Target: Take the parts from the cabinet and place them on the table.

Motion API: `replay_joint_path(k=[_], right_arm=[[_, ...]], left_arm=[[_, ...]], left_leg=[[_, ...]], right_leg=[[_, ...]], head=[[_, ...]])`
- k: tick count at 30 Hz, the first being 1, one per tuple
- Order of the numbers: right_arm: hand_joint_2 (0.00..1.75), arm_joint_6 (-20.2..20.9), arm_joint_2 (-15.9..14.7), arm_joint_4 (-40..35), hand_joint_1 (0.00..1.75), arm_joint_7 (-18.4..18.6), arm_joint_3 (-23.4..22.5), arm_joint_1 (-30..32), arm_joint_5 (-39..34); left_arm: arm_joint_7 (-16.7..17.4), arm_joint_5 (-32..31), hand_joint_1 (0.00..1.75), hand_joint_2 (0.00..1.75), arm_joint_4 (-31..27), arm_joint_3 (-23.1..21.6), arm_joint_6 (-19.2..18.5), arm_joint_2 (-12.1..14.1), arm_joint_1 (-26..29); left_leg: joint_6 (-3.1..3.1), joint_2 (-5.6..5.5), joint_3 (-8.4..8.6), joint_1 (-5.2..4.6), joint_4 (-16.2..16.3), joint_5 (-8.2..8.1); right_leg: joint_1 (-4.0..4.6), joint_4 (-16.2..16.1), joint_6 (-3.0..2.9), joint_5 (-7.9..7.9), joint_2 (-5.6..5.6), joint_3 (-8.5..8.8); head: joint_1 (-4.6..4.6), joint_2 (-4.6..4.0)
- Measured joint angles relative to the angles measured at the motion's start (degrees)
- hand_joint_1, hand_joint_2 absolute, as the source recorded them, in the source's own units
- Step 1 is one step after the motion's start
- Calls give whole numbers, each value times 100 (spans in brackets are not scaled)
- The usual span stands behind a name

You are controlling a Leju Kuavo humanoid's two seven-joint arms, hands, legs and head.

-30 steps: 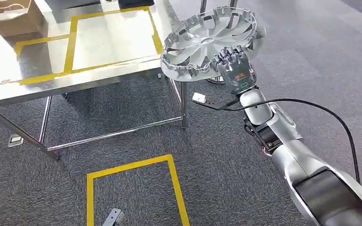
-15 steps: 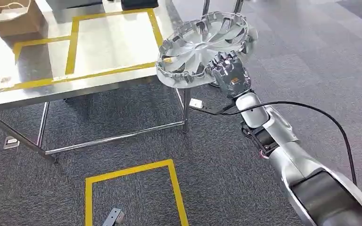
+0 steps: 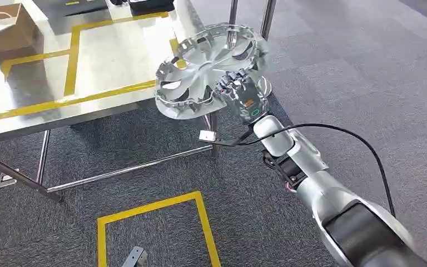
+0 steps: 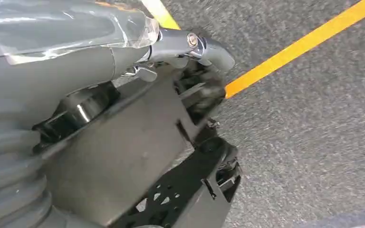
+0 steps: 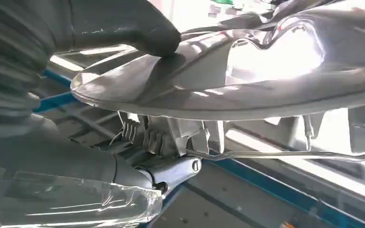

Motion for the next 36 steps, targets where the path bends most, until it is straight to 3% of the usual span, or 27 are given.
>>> replay_joint_path(k=[1,3,5,7,10,11,12,13,15,16,17,20,21,22,23,25,26,27,28,30,31,32,33,35,36], right_arm=[[175,0,73,0,175,-7,31,12,7],[175,-4,225,-2,175,-22,98,51,15],[175,-6,327,0,175,-55,186,149,18],[175,-6,418,0,175,-74,282,222,13],[175,-6,512,2,175,-77,385,299,0],[175,-6,530,11,175,-83,402,318,0],[175,-6,556,31,175,-98,429,335,-2],[175,-6,576,48,175,-103,453,345,-4],[175,-6,608,55,175,-105,498,336,-9],[175,-6,617,61,175,-103,514,328,-9],[175,-4,637,72,175,-92,527,308,-9],[175,-4,661,120,175,-37,566,280,-4],[175,-4,672,136,175,-6,571,280,-4],[175,0,672,160,175,18,573,275,-6],[175,9,672,177,175,33,577,259,-6],[175,31,672,210,175,98,590,257,-6],[175,54,669,234,175,137,597,259,-6],[175,81,667,256,175,162,601,266,-11],[175,90,659,284,175,195,608,268,-13],[175,103,641,324,175,267,608,266,-26],[175,103,630,330,175,306,606,263,-33],[175,105,615,334,175,330,603,231,-37],[175,116,598,337,175,400,603,218,-37],[175,169,543,350,175,520,606,218,-37],[175,175,505,358,175,590,603,214,-41]], left_arm=[[0,0,0,175,2,0,0,-13,-3],[7,-2,0,175,0,0,2,-17,-5],[7,-9,0,175,0,2,2,-20,8],[7,-7,0,175,0,2,2,-20,4],[7,2,0,175,0,4,4,-17,15],[7,2,0,175,2,4,4,-15,22],[7,7,0,175,2,4,4,-11,28],[7,9,0,175,2,4,4,-9,31],[7,11,0,175,0,4,5,-11,30],[7,13,0,175,2,6,6,-26,34],[7,20,0,175,4,11,9,-22,35],[4,26,0,175,7,4,9,-31,48],[0,26,0,175,2,7,9,-2,44],[-4,26,0,175,2,4,9,-2,46],[-4,26,0,175,2,4,9,-2,43],[-4,15,0,175,4,7,9,24,54],[-4,9,0,175,4,4,9,26,66],[-4,7,0,175,4,4,11,28,75],[-4,0,0,175,4,4,11,33,81],[-4,-7,0,175,4,4,15,44,88],[-4,-9,0,175,4,4,15,33,91],[-4,-20,0,175,7,4,18,2,90],[-2,-20,0,175,7,9,17,24,85],[4,-46,0,175,9,7,17,31,107],[9,-52,0,175,4,7,17,35,103]], left_leg=[[-23,-11,119,-19,-144,-81],[27,-20,186,-40,-265,-159],[92,-44,201,-38,-277,-187],[179,-45,257,3,-304,-208],[254,-45,283,-23,-301,-257],[265,-47,308,-34,-300,-277],[273,-58,347,-48,-300,-304],[272,-74,403,-65,-301,-338],[270,-84,524,-97,-303,-415],[263,-79,539,-80,-312,-448],[227,-83,528,-132,-298,-462],[157,-55,546,-96,-337,-490],[126,-59,542,-113,-331,-540],[94,-43,493,-117,-198,-619],[61,-40,339,-95,119,-766],[-1,-38,-173,-31,1018,-1108],[-31,-37,-411,-5,1378,-1162],[-53,-32,-495,19,1413,-1049],[-78,-23,-431,43,1178,-805],[-141,12,4,91,149,-160],[-199,19,195,109,-204,-97],[-185,-8,276,60,-281,-189],[-71,-9,260,73,-275,-219],[16,-19,259,52,-263,-260],[85,-27,289,66,-277,-263]], right_leg=[[26,-5,41,-26,3,13],[36,-11,86,-33,11,-20],[29,-67,149,-58,-3,38],[27,180,195,-193,-48,-79],[30,1644,221,-740,-51,-896],[32,1919,218,-755,-51,-1085],[39,1899,189,-632,-51,-1134],[50,1586,145,-364,-51,-1030],[110,456,0,306,-53,-577],[162,145,-100,366,-67,-429],[166,58,-105,341,-89,-368],[194,-23,-109,260,-71,-321],[98,-110,-107,272,-74,-244],[98,-146,-118,263,-74,-201],[89,-145,-130,255,-74,-184],[79,-142,-132,228,-71,-166],[73,-140,-122,205,-69,-146],[60,-139,-101,177,-66,-109],[43,-138,-74,144,-66,-62],[-17,-119,1,55,-65,53],[-1,-105,63,5,-67,78],[9,-90,95,-10,-48,51],[22,-89,118,-10,-37,35],[9,-140,149,-18,-42,80],[-8,-140,194,-56,-47,101]], head=[[-11,0],[-35,0],[-39,0],[-26,0],[-22,0],[-24,0],[-22,0],[-22,0],[-22,0],[-37,0],[-88,0],[-59,0],[-64,0],[-64,0],[-112,0],[-116,0],[-120,0],[-116,0],[-116,0],[-112,0],[-114,0],[-189,0],[-195,0],[-155,0],[-153,0]])
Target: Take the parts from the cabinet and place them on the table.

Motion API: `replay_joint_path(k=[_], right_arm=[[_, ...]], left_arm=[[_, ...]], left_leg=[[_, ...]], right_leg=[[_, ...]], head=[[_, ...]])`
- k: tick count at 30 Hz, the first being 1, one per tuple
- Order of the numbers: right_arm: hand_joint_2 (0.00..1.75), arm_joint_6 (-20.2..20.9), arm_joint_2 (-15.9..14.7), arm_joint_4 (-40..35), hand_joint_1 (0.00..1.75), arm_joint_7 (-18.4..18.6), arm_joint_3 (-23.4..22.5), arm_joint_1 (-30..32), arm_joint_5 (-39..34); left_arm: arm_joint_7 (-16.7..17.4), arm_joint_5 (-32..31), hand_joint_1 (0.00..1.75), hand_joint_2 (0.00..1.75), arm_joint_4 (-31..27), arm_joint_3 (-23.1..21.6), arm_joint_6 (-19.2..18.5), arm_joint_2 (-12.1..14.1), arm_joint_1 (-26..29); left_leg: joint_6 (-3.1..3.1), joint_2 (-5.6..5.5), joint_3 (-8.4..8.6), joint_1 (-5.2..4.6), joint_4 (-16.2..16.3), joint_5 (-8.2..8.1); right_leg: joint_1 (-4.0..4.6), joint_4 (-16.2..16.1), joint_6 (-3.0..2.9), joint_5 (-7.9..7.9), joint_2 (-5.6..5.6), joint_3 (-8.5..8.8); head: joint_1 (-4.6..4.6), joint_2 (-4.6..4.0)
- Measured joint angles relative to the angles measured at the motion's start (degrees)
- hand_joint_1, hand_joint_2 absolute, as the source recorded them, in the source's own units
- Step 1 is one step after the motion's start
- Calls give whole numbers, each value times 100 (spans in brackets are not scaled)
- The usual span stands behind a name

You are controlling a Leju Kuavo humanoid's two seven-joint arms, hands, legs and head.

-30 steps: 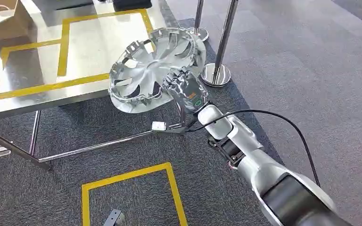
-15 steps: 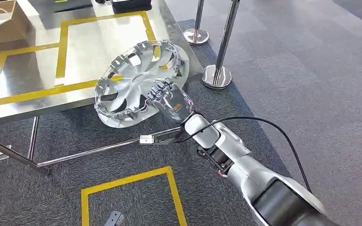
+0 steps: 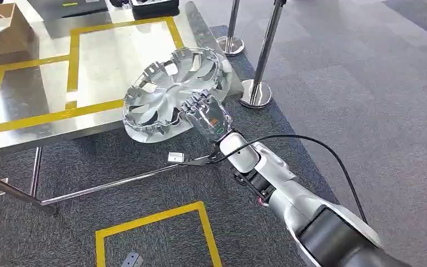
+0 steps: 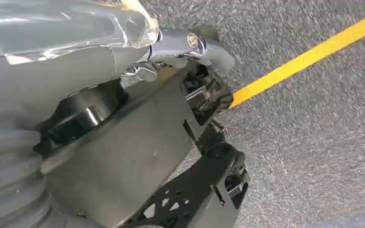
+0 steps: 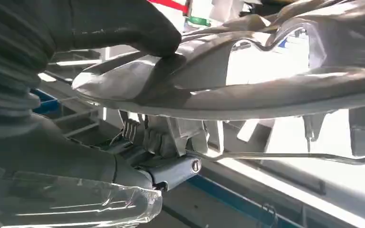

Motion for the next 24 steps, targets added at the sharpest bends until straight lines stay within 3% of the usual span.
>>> replay_joint_path(k=[1,2,4,5,6,7,10,11,12,13,24], right_arm=[[175,0,-46,9,175,61,-2,-2,-13],[175,-11,-87,15,175,128,-4,-11,-7],[175,-64,-166,15,175,343,-4,-12,39],[175,-94,-203,13,175,453,-4,-11,48],[175,-98,-243,2,175,539,-9,-8,48],[175,-98,-284,-9,175,592,-15,-7,48],[175,-112,-371,-76,175,634,-37,-13,50],[175,-122,-391,-85,175,638,-42,-16,53],[175,-133,-398,-96,175,640,-44,-24,55],[175,-136,-402,-123,175,642,-46,-22,55],[175,-136,-660,-747,175,968,-120,16,59]], left_arm=[[4,-2,0,175,0,2,7,2,-2],[6,-4,0,175,0,4,15,4,-9],[15,-15,0,175,0,4,17,4,-9],[33,-28,0,175,0,4,20,2,-8],[44,-35,0,175,0,4,28,4,-8],[48,-39,0,175,0,4,39,4,-8],[48,-44,0,175,0,4,52,-11,-10],[48,-44,0,175,2,7,52,-24,-9],[55,-41,0,175,2,11,50,-17,-19],[61,-44,0,175,2,11,50,-20,-17],[57,-61,0,175,2,7,79,-4,-25]], left_leg=[[50,-9,28,10,-7,-3],[82,-9,43,6,-7,-20],[133,-11,60,-26,-5,-52],[158,-12,73,-46,-2,-69],[170,-20,100,-66,-2,-92],[179,-31,143,-83,-2,-121],[169,-48,282,-125,-4,-221],[153,-40,271,-130,-10,-237],[138,-46,251,-147,10,-249],[143,-40,235,-154,30,-251],[95,-15,264,-138,-61,-230]], right_leg=[[-8,129,16,-68,-15,-49],[1,450,17,-220,-24,-215],[10,1487,21,-621,-24,-785],[12,1918,11,-721,-24,-1049],[20,2056,-11,-667,-24,-1187],[38,1874,-60,-461,-23,-1154],[138,348,-275,444,-24,-576],[161,282,-323,383,-47,-475],[171,120,-277,386,-36,-433],[156,95,-81,381,-31,-433],[169,97,-140,361,12,-449]], head=[[18,0],[20,0],[33,0],[33,0],[35,0],[33,0],[39,0],[17,0],[-18,0],[-7,0],[-4,0]])
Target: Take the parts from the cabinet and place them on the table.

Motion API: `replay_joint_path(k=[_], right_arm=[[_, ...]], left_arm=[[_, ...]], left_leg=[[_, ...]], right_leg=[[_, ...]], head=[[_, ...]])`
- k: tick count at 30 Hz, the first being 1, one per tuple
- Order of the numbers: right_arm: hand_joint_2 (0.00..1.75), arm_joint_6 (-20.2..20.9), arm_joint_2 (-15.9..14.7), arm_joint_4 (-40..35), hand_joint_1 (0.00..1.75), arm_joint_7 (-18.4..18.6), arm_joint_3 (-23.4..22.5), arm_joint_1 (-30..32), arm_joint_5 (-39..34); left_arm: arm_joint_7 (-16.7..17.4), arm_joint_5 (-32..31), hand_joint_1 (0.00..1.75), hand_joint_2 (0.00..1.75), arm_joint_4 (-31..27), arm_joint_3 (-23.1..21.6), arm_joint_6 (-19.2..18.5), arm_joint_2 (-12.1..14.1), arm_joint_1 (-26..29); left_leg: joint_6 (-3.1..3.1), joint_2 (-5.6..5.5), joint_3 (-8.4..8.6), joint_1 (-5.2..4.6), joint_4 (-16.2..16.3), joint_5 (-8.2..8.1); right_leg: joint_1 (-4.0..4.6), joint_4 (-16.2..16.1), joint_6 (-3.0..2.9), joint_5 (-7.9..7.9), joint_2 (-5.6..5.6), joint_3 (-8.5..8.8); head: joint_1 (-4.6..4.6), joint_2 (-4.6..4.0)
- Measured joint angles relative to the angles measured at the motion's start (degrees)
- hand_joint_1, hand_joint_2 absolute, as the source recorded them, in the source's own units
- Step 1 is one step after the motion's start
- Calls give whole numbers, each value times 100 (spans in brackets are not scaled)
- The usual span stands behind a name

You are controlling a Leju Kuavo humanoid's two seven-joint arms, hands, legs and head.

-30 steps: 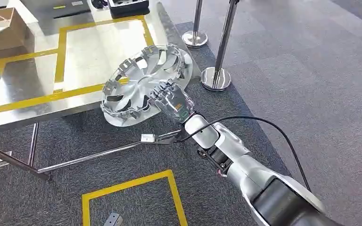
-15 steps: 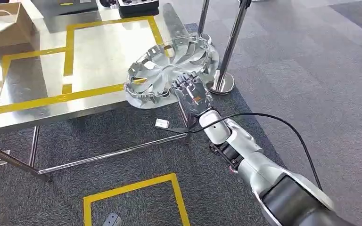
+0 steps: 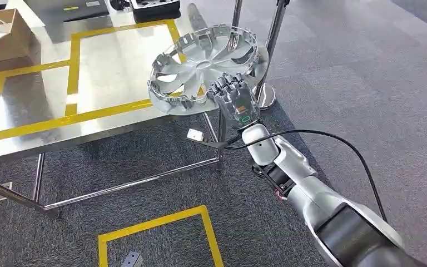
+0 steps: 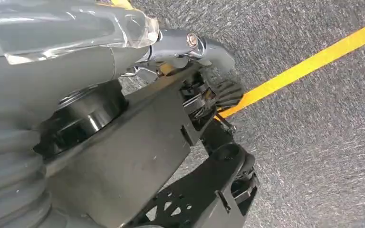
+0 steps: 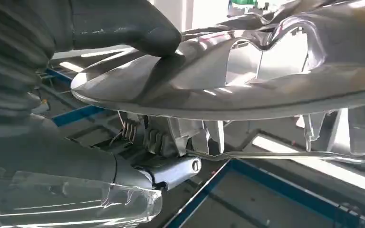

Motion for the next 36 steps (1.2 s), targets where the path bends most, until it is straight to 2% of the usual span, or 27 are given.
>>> replay_joint_path(k=[10,20,21,23,24,25,26,28,29,30,31,33,34,35,36], right_arm=[[175,0,-94,-545,175,33,53,63,4],[175,0,-87,-726,175,-9,72,62,2],[175,0,-81,-726,175,-9,72,61,2],[175,0,-81,-726,175,-37,72,52,2],[175,0,-88,-722,175,-52,66,59,0],[175,0,-90,-717,175,-57,68,53,-7],[175,0,-96,-713,175,-54,79,52,-26],[175,0,-122,-704,175,-48,116,74,-37],[175,0,-131,-698,175,-48,129,93,-37],[175,0,-142,-691,175,-48,136,123,-37],[175,0,-157,-680,175,-44,140,140,-35],[175,0,-173,-665,175,-37,142,140,-26],[175,0,-175,-654,175,-35,144,139,-16],[175,-4,-160,-654,175,-37,151,146,-4],[175,-11,-166,-652,175,-39,151,167,-2]], left_arm=[[-39,-15,0,175,0,2,2,7,0],[-66,-42,0,175,0,2,-4,7,-2],[-66,-42,0,175,0,2,-4,11,-2],[-68,-50,0,175,-2,2,-7,11,-10],[-66,-68,0,175,-2,2,-11,7,-12],[-66,-75,0,175,-4,2,-11,7,-27],[-55,-85,0,175,-2,4,-11,9,-44],[-44,-103,0,175,-2,4,-11,-2,-54],[-39,-103,0,175,-2,4,-11,-4,-54],[-33,-103,0,175,-2,4,-11,-6,-54],[-33,-101,0,175,-4,4,-11,-9,-57],[-31,-101,0,175,-4,7,-11,-18,-72],[-33,-96,0,175,-4,7,-11,0,-81],[-24,-90,0,175,-2,4,-11,-4,-99],[-22,-88,0,175,-2,4,-11,-9,-99]], left_leg=[[-2,0,7,-14,4,3],[-2,0,9,-15,5,2],[46,-6,2,-44,43,-14],[108,-2,57,-52,-73,39],[128,32,164,12,-209,110],[168,35,200,12,-263,135],[168,43,208,17,-262,135],[170,53,217,16,-258,120],[158,53,223,20,-254,111],[139,48,240,31,-250,94],[110,33,258,45,-237,71],[15,23,260,77,-102,-49],[-48,26,199,42,-35,-113],[-72,28,156,26,57,-144],[-73,31,158,23,44,-143]], right_leg=[[-13,0,-9,7,-2,14],[-15,-2,-8,7,-2,16],[-49,-36,31,33,-6,27],[-40,-104,72,61,2,79],[-46,-52,64,18,-9,50],[-40,147,69,-113,-7,-39],[-45,528,83,-290,-6,-216],[-79,1515,138,-661,-9,-716],[-91,1753,157,-683,-11,-850],[-113,1678,166,-578,-14,-830],[-135,1346,179,-371,-20,-675],[-193,228,226,151,-70,-131],[-174,139,238,-29,-81,-48],[-176,124,152,-2,-30,-73],[-171,148,117,-20,-28,-88]], head=[[2,0],[0,0],[0,0],[-4,0],[4,0],[7,0],[9,0],[13,0],[17,0],[18,0],[18,0],[22,0],[37,0],[35,0],[5,0]])
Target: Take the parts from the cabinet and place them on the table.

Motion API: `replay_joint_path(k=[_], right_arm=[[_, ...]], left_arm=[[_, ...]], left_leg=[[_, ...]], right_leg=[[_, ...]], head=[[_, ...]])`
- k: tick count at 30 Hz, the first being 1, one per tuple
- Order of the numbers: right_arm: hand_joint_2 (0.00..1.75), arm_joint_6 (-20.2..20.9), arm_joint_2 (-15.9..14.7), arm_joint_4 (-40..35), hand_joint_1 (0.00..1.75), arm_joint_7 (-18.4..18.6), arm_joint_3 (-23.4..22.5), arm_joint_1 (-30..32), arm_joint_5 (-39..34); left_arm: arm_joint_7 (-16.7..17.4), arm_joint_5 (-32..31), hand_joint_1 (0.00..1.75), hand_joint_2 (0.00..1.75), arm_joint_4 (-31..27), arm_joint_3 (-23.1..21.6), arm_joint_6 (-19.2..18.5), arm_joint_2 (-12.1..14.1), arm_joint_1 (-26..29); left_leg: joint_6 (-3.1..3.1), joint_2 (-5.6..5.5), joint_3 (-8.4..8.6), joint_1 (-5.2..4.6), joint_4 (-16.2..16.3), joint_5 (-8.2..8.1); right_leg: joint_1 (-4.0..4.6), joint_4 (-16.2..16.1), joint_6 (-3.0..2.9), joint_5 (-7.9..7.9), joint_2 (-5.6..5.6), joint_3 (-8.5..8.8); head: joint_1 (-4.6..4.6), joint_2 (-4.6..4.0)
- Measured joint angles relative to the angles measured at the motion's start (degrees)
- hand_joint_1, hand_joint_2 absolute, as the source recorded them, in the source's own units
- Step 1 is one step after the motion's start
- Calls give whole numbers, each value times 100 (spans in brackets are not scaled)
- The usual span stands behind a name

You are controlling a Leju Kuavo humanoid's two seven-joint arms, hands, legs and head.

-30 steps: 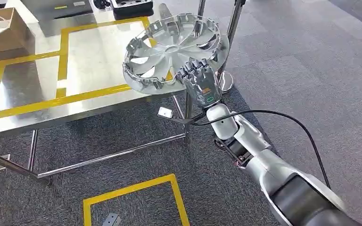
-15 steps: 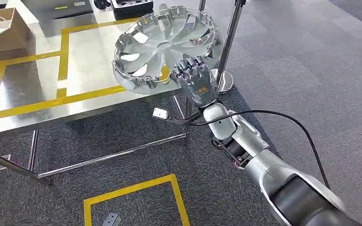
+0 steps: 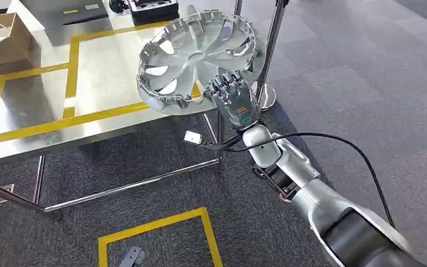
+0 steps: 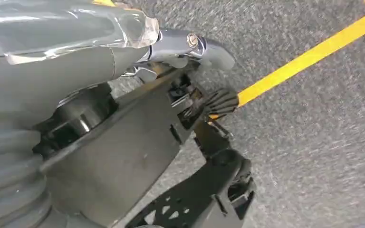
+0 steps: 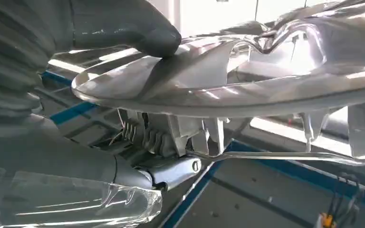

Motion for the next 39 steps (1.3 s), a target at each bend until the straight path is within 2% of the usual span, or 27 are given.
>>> replay_joint_path(k=[2,4,7,8,9,10,12,13,14,18,19,20,22,23,24,25,26,28,29,30,32,33,34,35,37,38,39], right_arm=[[175,0,-11,4,175,-2,0,17,0],[175,0,-11,11,175,0,-9,13,0],[175,0,-5,11,175,2,-9,9,2],[175,0,-5,13,175,0,-9,12,4],[175,0,-2,22,175,0,-7,19,7],[175,0,-2,33,175,0,-7,28,7],[175,0,0,35,175,2,-9,29,4],[175,0,4,35,175,2,-13,16,7],[175,0,4,35,175,4,-22,0,7],[175,0,-9,48,175,4,-29,5,7],[175,0,-18,59,175,4,-28,3,7],[175,0,-20,68,175,4,-31,-2,7],[175,0,-20,79,175,4,-31,11,7],[175,0,-24,87,175,4,-29,26,7],[175,0,-26,92,175,2,-29,49,7],[175,0,-31,96,175,2,-29,72,7],[175,0,-40,98,175,2,-29,78,7],[175,0,-42,101,175,-4,-31,64,7],[175,0,-42,101,175,-7,-35,60,7],[175,-2,-28,98,175,-15,-37,53,7],[175,-4,-35,101,175,-35,-40,56,7],[175,-4,-37,101,175,-35,-42,62,7],[175,-4,-33,101,175,-37,-40,65,7],[175,-4,-20,101,175,-31,-42,59,7],[175,-4,-9,101,175,-28,-42,66,9],[175,-4,-9,101,175,-28,-40,70,9],[175,-4,-9,103,175,-28,-37,79,9]], left_arm=[[0,0,0,175,0,0,0,2,-5],[-2,0,0,175,-2,0,0,2,-21],[-2,2,0,175,-2,-2,0,-4,-31],[-2,2,0,175,0,-2,0,-4,-30],[-2,2,0,175,0,-2,0,-2,-31],[-2,2,0,175,0,-2,0,-2,-31],[0,2,0,175,0,-2,0,0,-31],[0,2,0,175,0,-2,2,-7,-33],[2,-6,0,175,0,0,9,-22,-42],[7,-15,0,175,-2,2,9,-13,-41],[7,-15,0,175,-2,2,7,-24,-41],[7,-15,0,175,-2,7,7,-24,-43],[7,-15,0,175,0,7,2,-35,-40],[7,-22,0,175,0,7,0,-35,-40],[7,-22,0,175,0,7,0,-35,-40],[7,-22,0,175,0,9,0,-33,-40],[7,-22,0,175,0,11,4,-31,-41],[7,-22,0,175,0,15,15,-48,-41],[4,-22,0,175,0,22,20,-74,-42],[2,-20,0,175,0,28,18,-52,-44],[4,-22,0,175,2,28,17,-87,-37],[2,-22,0,175,0,30,18,-73,-48],[2,-22,0,175,0,26,18,-56,-41],[0,-22,0,175,0,28,17,-55,-44],[0,-24,0,175,2,39,24,-37,-40],[2,-33,0,175,2,42,24,-35,-36],[2,-33,0,175,2,42,24,-35,-32]], left_leg=[[-5,-1,10,16,-19,-7],[-65,3,-93,21,178,-174],[-133,5,-782,70,1489,-705],[-146,5,-996,84,1819,-751],[-150,5,-1071,97,1855,-665],[-150,6,-1014,109,1617,-448],[-168,10,-566,133,596,147],[-208,7,-367,169,156,291],[-228,-32,-307,102,62,183],[-11,-39,-316,86,57,247],[44,-33,-304,93,46,264],[111,-30,-310,69,47,267],[195,-26,-310,-12,48,263],[238,-28,-307,-69,50,259],[269,-36,-302,-116,50,257],[296,-49,-293,-167,50,253],[315,-63,-279,-219,51,246],[362,-64,-236,-293,52,219],[363,-46,-268,-340,56,211],[360,-35,-286,-314,78,208],[352,-12,-281,-291,66,207],[336,-17,-270,-355,61,196],[294,-44,-299,-345,84,138],[205,-39,-385,-315,295,-12],[55,-31,-783,-166,1131,-387],[-8,-28,-1000,-92,1533,-522],[-70,-24,-1131,-21,1757,-539]], right_leg=[[3,3,-46,-18,9,0],[-50,-12,-115,-32,5,38],[-65,-14,-137,-46,6,43],[-71,-13,-136,-48,6,45],[-78,-13,-129,-53,7,51],[-93,-13,-118,-59,8,62],[-145,-14,-74,-78,9,103],[-144,-17,-31,-82,18,114],[-122,-19,28,-71,38,92],[-155,-170,228,-1,38,143],[-156,-83,207,-73,2,88],[-126,222,166,-259,-10,-48],[-51,1211,111,-687,-10,-502],[-2,1667,75,-819,-10,-717],[38,1801,32,-808,-10,-794],[91,1642,-54,-676,-9,-715],[144,1243,-150,-470,-9,-525],[281,171,-396,-40,-10,8],[282,84,-460,-141,-72,127],[301,-15,-375,-99,-68,135],[322,-46,-373,-95,-48,144],[252,-114,-361,-78,-49,171],[195,-165,-327,-51,-59,220],[141,-180,-326,-46,-63,234],[72,-179,-310,-47,-62,234],[34,-179,-276,-50,-63,232],[-14,-178,-234,-52,-63,233]], head=[[-7,0],[-16,0],[-58,0],[-60,0],[-58,0],[-58,0],[-58,0],[-70,0],[-115,0],[-93,0],[-62,0],[-45,0],[-38,0],[-29,0],[-31,0],[-31,0],[-25,0],[-23,0],[-73,0],[-114,0],[-90,0],[-88,0],[-42,0],[-88,0],[-95,0],[-90,0],[-95,0]])
